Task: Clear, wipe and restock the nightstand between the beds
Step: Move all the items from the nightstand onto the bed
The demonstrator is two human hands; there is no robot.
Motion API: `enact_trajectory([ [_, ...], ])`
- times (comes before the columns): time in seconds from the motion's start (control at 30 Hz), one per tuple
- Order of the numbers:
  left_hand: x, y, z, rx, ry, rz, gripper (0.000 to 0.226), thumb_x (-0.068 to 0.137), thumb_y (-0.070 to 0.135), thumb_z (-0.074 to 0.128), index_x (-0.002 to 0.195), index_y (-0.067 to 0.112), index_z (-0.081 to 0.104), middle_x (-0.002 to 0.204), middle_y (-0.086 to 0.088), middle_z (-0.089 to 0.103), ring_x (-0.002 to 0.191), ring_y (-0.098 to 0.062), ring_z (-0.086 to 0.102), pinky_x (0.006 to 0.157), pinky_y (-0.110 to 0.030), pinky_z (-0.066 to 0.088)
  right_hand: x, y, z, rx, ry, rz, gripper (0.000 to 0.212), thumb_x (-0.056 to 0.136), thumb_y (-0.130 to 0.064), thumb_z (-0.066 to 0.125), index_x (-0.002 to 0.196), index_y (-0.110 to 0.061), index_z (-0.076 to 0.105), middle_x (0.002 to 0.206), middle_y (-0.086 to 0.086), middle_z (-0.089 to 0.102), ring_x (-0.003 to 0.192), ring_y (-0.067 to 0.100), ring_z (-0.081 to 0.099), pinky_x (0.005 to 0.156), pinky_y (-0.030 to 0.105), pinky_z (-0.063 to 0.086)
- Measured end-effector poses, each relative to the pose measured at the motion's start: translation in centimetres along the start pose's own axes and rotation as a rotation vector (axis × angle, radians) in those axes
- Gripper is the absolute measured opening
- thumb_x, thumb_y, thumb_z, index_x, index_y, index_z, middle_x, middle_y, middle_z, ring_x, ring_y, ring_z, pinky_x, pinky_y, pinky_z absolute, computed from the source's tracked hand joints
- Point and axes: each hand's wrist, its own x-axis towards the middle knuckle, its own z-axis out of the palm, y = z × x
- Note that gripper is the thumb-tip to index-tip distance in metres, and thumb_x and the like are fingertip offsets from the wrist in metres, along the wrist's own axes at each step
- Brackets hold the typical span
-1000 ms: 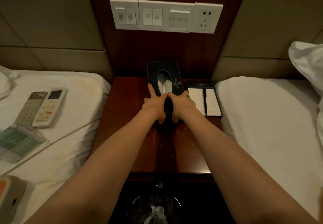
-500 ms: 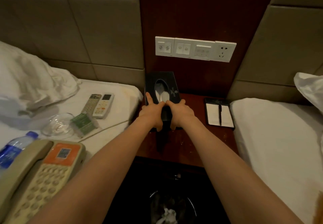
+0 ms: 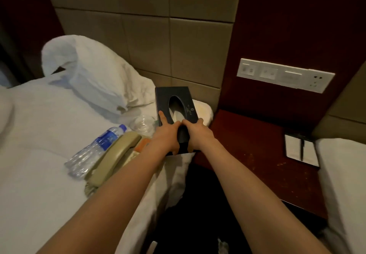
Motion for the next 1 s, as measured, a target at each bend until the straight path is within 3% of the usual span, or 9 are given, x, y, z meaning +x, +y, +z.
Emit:
enact_trajectory([
  [0.13, -2.6, -4.8, 0.0, -0.033, 0.027, -0.128, 0.090, 0.069, 0.013, 0.077, 0.142, 0.032, 0.027, 0.151, -0.024, -0.026, 0.115, -0.042, 0.053, 0.087, -0.040, 0.049, 0.2, -5.0, 1.6, -0.051, -0.030, -0.114, 0.078, 0.075, -0.011, 0.072, 0.137, -0.029, 0.029, 0.134, 0.018, 0.029, 0.109, 0.042, 0.052, 0.089, 0.044, 0.046],
  [0.27, -5.2, -8.8, 0.4, -0.102, 0.042, -0.256, 0.092, 0.066, 0.012, 0.077, 0.141, 0.031, 0.028, 0.151, -0.027, -0.024, 0.113, -0.042, 0.054, 0.091, -0.041, 0.051, 0.3, -9.6, 3.1, -0.137, -0.075, -0.223, 0.077, 0.072, -0.009, 0.074, 0.134, -0.030, 0.032, 0.134, 0.017, 0.031, 0.107, 0.041, 0.053, 0.080, 0.040, 0.048],
  [0.37, -7.1, -11.5, 0.2, -0.143, 0.047, -0.347, 0.098, 0.066, 0.011, 0.079, 0.145, 0.030, 0.024, 0.151, -0.027, -0.023, 0.122, -0.044, 0.048, 0.095, -0.042, 0.048, 0.1, -12.8, 3.8, -0.139, -0.106, -0.296, 0.081, 0.068, -0.005, 0.075, 0.132, -0.033, 0.034, 0.131, 0.017, 0.029, 0.105, 0.042, 0.053, 0.076, 0.040, 0.049],
  [0.5, -10.0, -15.1, 0.0, -0.126, 0.098, -0.446, 0.095, 0.064, 0.015, 0.080, 0.142, 0.031, 0.028, 0.153, -0.026, -0.020, 0.111, -0.045, 0.056, 0.088, -0.041, 0.049, -0.9, -16.8, 5.5, -0.138, -0.064, -0.428, 0.077, 0.072, -0.009, 0.072, 0.134, -0.032, 0.034, 0.130, 0.018, 0.031, 0.103, 0.041, 0.055, 0.077, 0.038, 0.047],
  [0.73, -15.6, -19.9, 1.9, -0.158, 0.118, -0.591, 0.092, 0.069, 0.017, 0.078, 0.144, 0.030, 0.027, 0.154, -0.024, -0.018, 0.118, -0.040, 0.053, 0.093, -0.037, 0.048, -3.7, -22.6, 9.3, -0.176, -0.133, -0.565, 0.083, 0.071, -0.007, 0.074, 0.138, -0.030, 0.030, 0.134, 0.019, 0.032, 0.110, 0.037, 0.053, 0.087, 0.039, 0.048],
  [1.0, -20.5, -23.4, 5.1, -0.219, 0.088, -0.726, 0.095, 0.068, 0.017, 0.078, 0.145, 0.029, 0.024, 0.154, -0.023, -0.020, 0.118, -0.039, 0.053, 0.093, -0.036, 0.047, -6.0, -26.1, 14.7, -0.154, -0.175, -0.702, 0.073, 0.077, -0.009, 0.068, 0.137, -0.028, 0.032, 0.131, 0.020, 0.033, 0.112, 0.039, 0.050, 0.092, 0.039, 0.047],
])
